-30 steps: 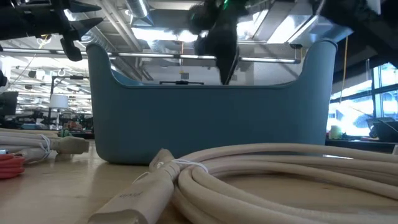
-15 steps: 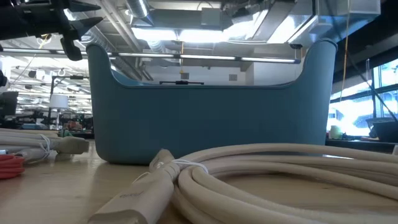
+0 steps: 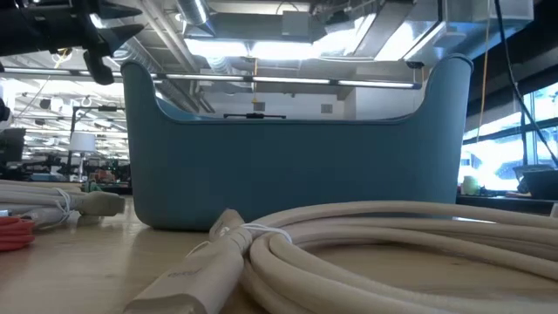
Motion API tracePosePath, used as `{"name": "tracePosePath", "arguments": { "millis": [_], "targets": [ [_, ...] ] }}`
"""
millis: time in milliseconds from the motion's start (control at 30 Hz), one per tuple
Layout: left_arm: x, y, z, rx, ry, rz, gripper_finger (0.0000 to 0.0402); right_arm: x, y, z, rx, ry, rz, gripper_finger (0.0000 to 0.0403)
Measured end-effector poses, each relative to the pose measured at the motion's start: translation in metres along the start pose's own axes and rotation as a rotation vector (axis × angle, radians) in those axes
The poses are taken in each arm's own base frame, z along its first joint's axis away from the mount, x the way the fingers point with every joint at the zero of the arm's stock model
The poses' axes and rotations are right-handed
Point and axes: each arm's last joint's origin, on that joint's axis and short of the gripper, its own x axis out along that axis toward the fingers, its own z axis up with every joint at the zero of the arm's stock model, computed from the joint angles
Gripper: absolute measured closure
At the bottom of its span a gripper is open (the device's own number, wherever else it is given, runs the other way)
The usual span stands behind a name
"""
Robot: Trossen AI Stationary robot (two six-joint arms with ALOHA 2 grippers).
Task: Pick & Place USB Port
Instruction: Put the green charger cable into the transparent bin
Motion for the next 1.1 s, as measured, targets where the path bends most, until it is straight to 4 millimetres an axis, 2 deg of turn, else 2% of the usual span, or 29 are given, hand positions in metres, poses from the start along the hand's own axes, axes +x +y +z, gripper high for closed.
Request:
{"name": "tracePosePath", "arguments": {
  "millis": [133, 200, 400, 567, 700, 800, 933, 1033, 1100],
  "targets": [
    [0.000, 0.000, 0.000, -0.012, -0.004, 0.008, 0.0297, 0.027, 0.009, -0.041, 0.070, 0.033, -0.022, 0.0256],
    [0.000, 0.000, 0.000, -0.034, 0.004, -0.004, 0.0297, 0.035, 0.006, -0.058, 0.130, 0.030, 0.008, 0.0256],
    [-0.001, -0.001, -0.008, 0.010, 0.130, -0.123, 0.0297, 0.038, -0.025, -0.110, 0.320, -0.015, 0.073, 0.0256],
    [-0.001, 0.001, -0.018, 0.065, 0.327, -0.118, 0.0297, 0.036, -0.049, -0.143, 0.514, -0.171, 0.151, 0.0256],
    [-0.001, -0.002, -0.015, 0.142, 0.578, 0.009, 0.0297, 0.044, -0.055, -0.160, 0.623, -0.316, 0.252, 0.0256],
    [0.004, -0.014, 0.002, 0.248, 0.683, 0.009, 0.0297, 0.052, -0.055, -0.170, 0.653, -0.366, 0.295, 0.0256],
    [0.018, -0.035, 0.022, 0.470, 0.794, -0.020, 0.0297, 0.059, -0.054, -0.177, 0.672, -0.357, 0.299, 0.0256],
    [0.033, -0.046, 0.022, 0.615, 0.923, -0.036, 0.0297, 0.059, -0.054, -0.177, 0.673, -0.358, 0.303, 0.0256],
    [0.042, -0.050, 0.015, 0.688, 1.075, -0.057, 0.0297, 0.059, -0.054, -0.176, 0.675, -0.360, 0.306, 0.0256]
  ]
}}
